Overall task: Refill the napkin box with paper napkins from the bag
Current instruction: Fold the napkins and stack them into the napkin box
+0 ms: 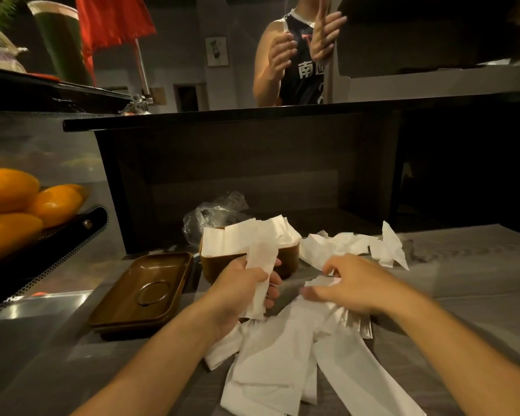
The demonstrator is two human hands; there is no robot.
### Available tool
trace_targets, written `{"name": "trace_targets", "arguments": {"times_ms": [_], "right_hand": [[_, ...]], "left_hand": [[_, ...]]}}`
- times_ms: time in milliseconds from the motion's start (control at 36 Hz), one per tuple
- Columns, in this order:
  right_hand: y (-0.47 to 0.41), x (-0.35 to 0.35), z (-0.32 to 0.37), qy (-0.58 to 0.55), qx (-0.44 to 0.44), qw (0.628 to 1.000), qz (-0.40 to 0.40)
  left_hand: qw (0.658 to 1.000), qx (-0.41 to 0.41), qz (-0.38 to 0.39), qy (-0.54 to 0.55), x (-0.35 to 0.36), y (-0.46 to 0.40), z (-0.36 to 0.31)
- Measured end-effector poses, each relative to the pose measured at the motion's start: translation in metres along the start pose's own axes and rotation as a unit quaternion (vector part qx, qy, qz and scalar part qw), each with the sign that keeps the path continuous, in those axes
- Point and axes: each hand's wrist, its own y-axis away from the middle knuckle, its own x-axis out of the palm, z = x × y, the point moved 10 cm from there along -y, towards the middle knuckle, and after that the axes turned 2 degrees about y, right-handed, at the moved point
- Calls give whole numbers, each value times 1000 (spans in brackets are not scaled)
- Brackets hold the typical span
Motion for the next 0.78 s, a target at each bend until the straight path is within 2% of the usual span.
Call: {"name": "trace_targets", "arguments": {"times_ms": [83, 250, 417, 694, 778], "right_hand": [[1, 4, 4, -31, -5, 999, 16], [-1, -9, 11, -89, -60, 993, -47], [0, -21, 15, -86, -94, 986, -108], [-4, -11, 8, -72, -87, 993, -41], [-5, -16, 6, -79, -87, 991, -60]], "left_hand": [[1000, 1, -9, -8, 1, -2, 2], [1000, 1, -16, -10, 0, -2, 2], [999, 3, -20, -30, 0, -3, 2], [998, 0, -27, -48, 0, -4, 4], [999, -2, -24, -47, 1, -4, 5]]}}
